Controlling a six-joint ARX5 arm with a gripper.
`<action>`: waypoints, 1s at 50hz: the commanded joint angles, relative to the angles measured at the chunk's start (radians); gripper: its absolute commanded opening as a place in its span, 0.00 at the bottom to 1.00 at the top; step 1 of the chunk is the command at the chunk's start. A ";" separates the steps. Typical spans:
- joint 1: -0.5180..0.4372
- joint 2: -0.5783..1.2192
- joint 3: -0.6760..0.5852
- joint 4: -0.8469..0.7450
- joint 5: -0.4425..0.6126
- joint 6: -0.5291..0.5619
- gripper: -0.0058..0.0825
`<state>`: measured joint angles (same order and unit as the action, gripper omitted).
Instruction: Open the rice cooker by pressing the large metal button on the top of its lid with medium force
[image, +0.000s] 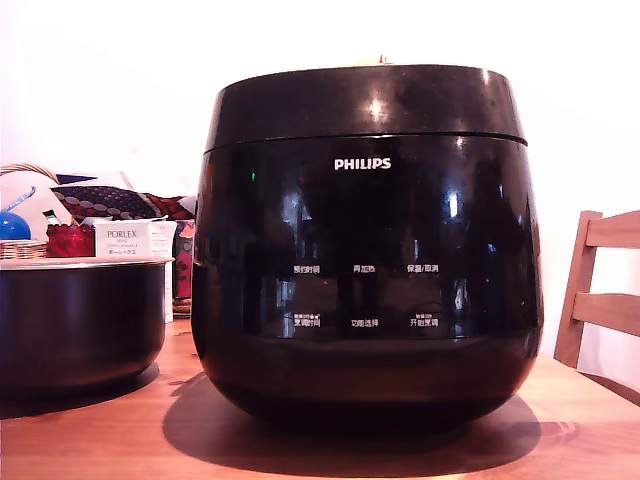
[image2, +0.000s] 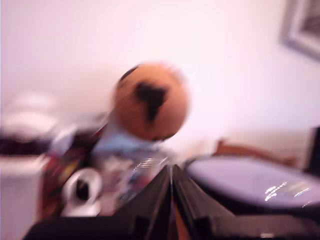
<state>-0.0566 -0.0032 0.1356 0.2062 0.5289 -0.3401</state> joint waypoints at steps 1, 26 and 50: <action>-0.019 -0.006 0.021 0.005 0.014 -0.011 0.04; -0.249 0.230 0.060 0.123 0.003 -0.002 0.04; -0.623 0.679 0.252 0.168 -0.139 0.238 0.04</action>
<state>-0.6586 0.6491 0.3721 0.3672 0.3992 -0.1520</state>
